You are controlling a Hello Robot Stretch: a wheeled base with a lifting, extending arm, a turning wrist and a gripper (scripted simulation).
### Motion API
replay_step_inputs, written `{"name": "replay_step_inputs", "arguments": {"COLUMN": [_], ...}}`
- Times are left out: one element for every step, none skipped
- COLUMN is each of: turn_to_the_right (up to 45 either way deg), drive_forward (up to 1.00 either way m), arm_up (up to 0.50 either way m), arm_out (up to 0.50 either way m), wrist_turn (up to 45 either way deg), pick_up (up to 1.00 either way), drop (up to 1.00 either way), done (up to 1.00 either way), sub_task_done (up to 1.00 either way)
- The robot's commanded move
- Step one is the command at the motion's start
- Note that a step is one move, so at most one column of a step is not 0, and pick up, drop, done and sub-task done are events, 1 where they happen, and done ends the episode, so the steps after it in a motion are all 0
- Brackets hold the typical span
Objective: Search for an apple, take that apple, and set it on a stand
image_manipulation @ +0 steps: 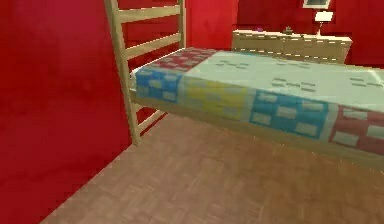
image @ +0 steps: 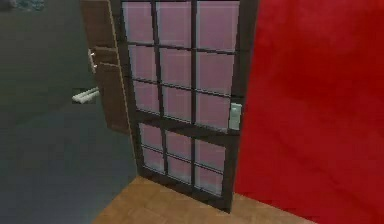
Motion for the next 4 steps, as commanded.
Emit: {"name": "replay_step_inputs", "arguments": {"turn_to_the_right": [-42.0, 0.0, -6.0, 0.0], "drive_forward": [0.0, 1.0, 0.0, 0.6], "arm_up": [0.0, 0.0, 0.0, 0.0], "arm_out": [0.0, 0.0, 0.0, 0.0], "wrist_turn": [0.0, 0.0, 0.0, 0.0], "pick_up": [0.0, 0.0, 0.0, 0.0], "drop": [0.0, 0.0, 0.0, 0.0], "done": [0.0, 0.0, 0.0, 0.0], "sub_task_done": [0.0, 0.0, 0.0, 0.0]}}
